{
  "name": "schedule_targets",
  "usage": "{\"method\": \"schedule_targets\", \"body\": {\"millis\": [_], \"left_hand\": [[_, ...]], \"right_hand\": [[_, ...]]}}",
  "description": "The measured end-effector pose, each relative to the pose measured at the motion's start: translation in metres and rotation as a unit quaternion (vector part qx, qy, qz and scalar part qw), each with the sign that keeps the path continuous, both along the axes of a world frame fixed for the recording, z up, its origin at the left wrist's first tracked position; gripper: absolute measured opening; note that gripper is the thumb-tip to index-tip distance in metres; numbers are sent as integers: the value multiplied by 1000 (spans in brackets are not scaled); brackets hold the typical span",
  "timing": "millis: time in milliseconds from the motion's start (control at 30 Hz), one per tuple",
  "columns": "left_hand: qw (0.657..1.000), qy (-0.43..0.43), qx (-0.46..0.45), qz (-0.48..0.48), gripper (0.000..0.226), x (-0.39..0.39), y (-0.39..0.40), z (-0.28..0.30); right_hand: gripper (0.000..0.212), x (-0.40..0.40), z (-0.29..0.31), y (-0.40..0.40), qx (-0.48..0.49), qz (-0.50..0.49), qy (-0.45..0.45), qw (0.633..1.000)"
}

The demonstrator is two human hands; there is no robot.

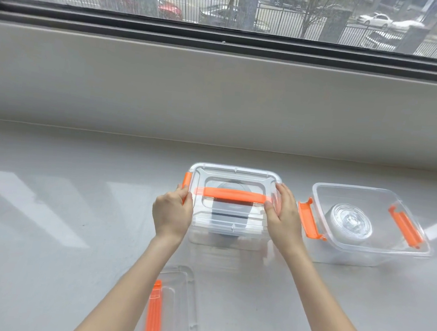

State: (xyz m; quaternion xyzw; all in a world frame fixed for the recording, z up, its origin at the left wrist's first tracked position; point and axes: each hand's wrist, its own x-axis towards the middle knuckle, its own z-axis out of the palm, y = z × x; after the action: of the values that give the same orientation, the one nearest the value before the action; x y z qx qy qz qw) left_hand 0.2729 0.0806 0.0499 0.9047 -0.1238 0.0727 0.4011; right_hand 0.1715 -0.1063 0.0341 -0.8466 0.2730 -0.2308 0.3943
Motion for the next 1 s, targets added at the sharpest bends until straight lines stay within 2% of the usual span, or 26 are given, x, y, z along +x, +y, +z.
{"method": "schedule_targets", "body": {"millis": [333,400,500,833,1000], "left_hand": [[999,-30,14,13,22,-4,3,0],[999,-31,16,11,22,-3,3,0],[999,-31,19,10,22,-3,3,-1],[999,-30,3,20,22,-5,2,-2],[1000,-8,-7,11,23,-5,3,-3]], "right_hand": [[64,-3,-3,6,148,-144,18,978],[63,-3,-1,8,111,-161,4,981],[51,-1,4,11,-8,-187,-21,982],[32,1,8,13,-54,-173,-46,982],[28,4,8,19,-161,-144,-24,976]]}}
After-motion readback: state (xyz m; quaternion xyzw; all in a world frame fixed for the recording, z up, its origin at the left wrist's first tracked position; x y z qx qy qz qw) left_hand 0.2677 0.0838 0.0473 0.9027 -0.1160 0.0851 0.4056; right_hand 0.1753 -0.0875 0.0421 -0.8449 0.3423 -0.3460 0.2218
